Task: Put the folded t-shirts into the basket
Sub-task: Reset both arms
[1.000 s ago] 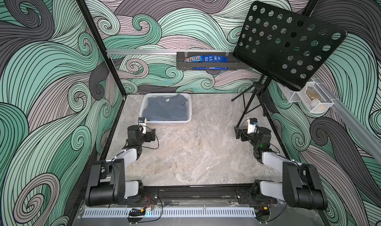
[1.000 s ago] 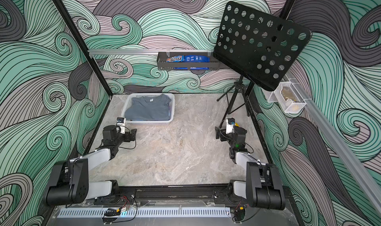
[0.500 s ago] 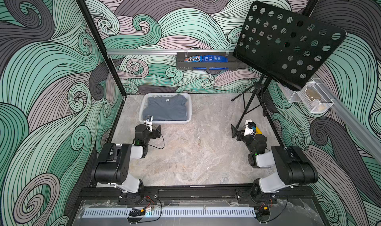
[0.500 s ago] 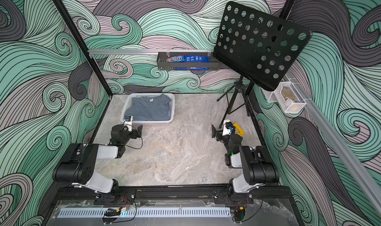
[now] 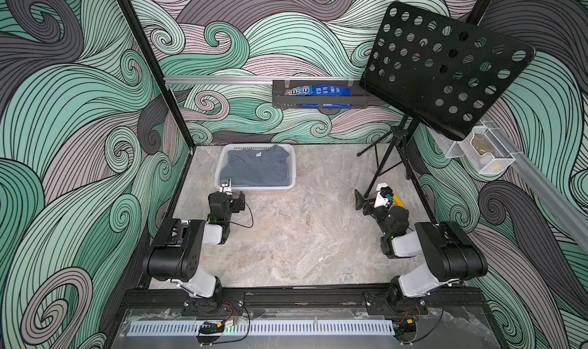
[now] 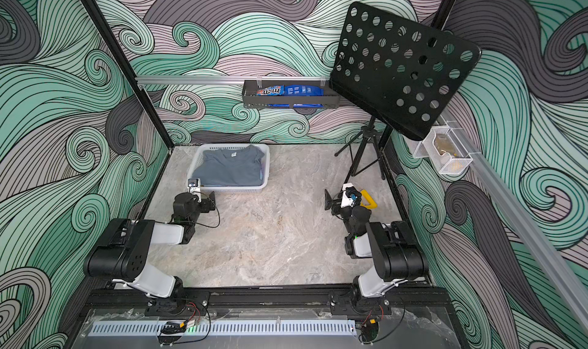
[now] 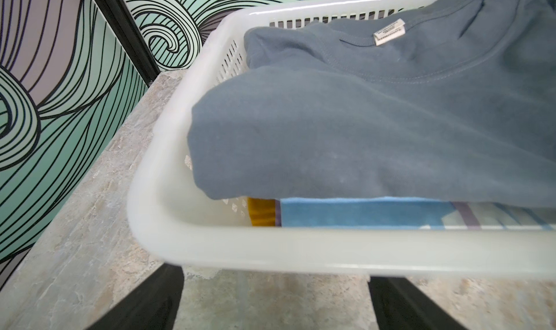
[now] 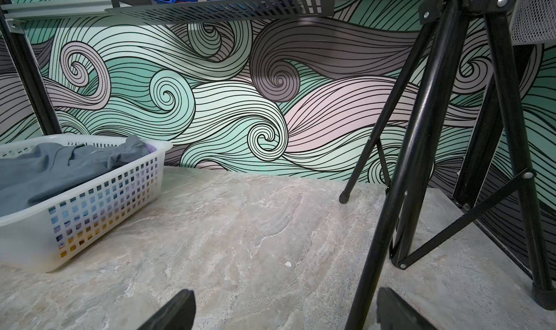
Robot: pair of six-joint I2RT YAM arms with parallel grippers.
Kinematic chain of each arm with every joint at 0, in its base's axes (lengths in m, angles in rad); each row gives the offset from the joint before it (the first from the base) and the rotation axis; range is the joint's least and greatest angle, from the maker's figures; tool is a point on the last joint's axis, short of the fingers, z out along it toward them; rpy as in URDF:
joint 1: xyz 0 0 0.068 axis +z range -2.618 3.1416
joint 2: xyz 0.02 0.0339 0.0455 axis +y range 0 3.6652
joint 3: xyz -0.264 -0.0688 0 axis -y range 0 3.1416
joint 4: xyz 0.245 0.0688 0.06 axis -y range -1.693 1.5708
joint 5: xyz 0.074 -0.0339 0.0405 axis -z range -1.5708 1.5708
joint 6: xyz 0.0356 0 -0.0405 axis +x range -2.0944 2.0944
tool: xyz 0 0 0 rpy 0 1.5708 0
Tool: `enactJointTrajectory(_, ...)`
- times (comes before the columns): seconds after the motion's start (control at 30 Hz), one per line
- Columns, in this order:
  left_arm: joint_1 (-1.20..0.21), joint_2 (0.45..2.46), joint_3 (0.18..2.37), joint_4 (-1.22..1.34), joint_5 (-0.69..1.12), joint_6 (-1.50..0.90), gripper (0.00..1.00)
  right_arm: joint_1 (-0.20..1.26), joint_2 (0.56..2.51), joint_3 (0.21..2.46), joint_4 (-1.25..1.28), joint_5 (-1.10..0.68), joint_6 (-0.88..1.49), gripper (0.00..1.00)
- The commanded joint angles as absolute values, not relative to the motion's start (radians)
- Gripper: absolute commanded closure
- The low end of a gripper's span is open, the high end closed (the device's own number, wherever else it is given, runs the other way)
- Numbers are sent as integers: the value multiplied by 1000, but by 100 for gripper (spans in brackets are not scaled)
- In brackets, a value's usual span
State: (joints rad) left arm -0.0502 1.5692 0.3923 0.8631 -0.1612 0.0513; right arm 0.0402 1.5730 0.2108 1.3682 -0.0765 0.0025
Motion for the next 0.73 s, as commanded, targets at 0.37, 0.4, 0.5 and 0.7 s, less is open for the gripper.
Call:
enactJointTrajectory(0.37, -51, 1582, 400, 910, -189, 44, 1, 43, 1579, 215, 1390, -59, -6, 1)
enactJointTrajectory(0.4, -52, 1582, 400, 910, -189, 44, 1, 42, 1579, 215, 1390, -59, -5, 1)
enactJointTrajectory(0.5, -51, 1583, 400, 911, -189, 44, 1, 43, 1578, 215, 1389, -59, -5, 1)
enactJointTrajectory(0.7, -51, 1583, 399, 909, -132, 65, 1, 43, 1579, 215, 1389, -59, -6, 1)
